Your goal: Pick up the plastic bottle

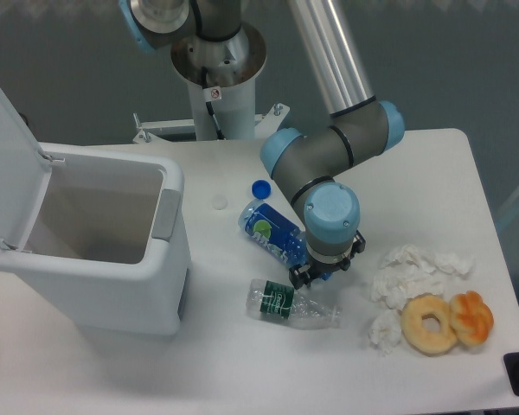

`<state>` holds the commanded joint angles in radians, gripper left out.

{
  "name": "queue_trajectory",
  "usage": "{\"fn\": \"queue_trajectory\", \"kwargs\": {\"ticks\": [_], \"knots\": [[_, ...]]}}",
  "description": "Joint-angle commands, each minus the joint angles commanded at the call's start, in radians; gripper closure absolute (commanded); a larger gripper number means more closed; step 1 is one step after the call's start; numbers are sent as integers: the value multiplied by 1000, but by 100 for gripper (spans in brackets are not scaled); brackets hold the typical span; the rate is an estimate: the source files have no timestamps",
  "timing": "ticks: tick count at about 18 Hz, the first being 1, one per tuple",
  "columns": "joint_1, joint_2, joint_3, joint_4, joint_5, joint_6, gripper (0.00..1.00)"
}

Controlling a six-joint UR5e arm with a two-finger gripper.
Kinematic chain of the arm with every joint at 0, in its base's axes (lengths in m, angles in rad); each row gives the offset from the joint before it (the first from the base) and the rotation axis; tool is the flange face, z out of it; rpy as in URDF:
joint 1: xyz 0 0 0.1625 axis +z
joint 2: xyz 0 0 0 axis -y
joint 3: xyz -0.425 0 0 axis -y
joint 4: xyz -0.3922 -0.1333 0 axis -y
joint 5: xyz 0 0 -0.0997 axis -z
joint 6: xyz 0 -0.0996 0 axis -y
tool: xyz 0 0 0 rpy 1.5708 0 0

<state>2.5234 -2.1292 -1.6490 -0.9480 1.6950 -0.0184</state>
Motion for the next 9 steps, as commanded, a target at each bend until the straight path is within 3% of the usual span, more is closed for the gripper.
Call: {"fn": "queue_trajectory", "kwargs": {"ticks": [7,9], "knots": [[0,2,9,2,0,-20,51],[0,2,12,2,-2,-20,64]]}}
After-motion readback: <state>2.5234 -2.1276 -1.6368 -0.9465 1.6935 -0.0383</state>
